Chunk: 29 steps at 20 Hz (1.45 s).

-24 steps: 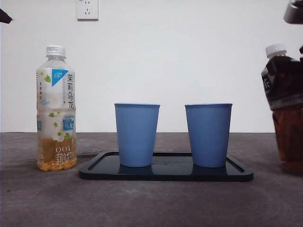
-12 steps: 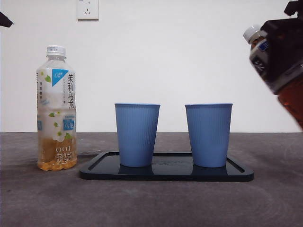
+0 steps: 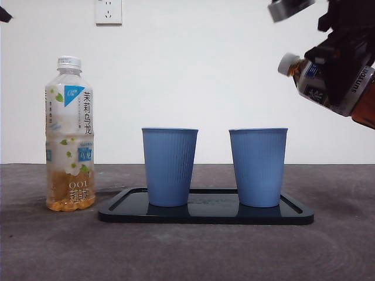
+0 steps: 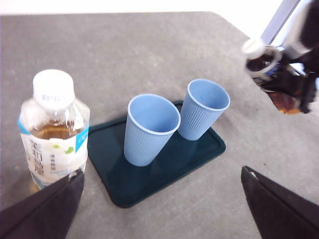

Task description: Pour the drink into the cup

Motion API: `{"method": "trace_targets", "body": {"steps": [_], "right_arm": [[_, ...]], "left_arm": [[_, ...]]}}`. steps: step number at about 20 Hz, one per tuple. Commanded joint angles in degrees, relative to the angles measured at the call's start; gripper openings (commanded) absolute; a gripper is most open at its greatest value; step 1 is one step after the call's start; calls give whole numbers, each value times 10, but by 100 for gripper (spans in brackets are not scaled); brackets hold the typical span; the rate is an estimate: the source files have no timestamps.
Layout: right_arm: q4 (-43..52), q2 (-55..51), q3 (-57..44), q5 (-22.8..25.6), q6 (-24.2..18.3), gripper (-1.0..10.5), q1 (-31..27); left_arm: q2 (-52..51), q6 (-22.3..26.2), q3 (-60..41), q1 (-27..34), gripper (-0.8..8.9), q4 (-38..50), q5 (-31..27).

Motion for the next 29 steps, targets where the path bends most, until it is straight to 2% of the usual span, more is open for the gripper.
{"method": "trace_targets", "body": {"steps": [1, 11, 17, 21, 24, 29], "right_arm": [[-7, 27, 38, 26, -34, 199, 12], [-31, 86, 47, 147, -124, 199, 66], [-33, 95, 47, 182, -162, 199, 77], [-34, 98, 47, 204, -202, 199, 84], [-34, 101, 47, 241, -229, 199, 92], [-31, 104, 47, 262, -254, 199, 102]], "left_arm": [[-3, 9, 11, -2, 498, 6, 2], [1, 9, 11, -3, 498, 3, 2], [1, 9, 11, -3, 498, 1, 2], [1, 9, 11, -3, 498, 0, 2], [1, 9, 11, -3, 498, 0, 2], [1, 9, 11, -3, 498, -2, 2]]}}
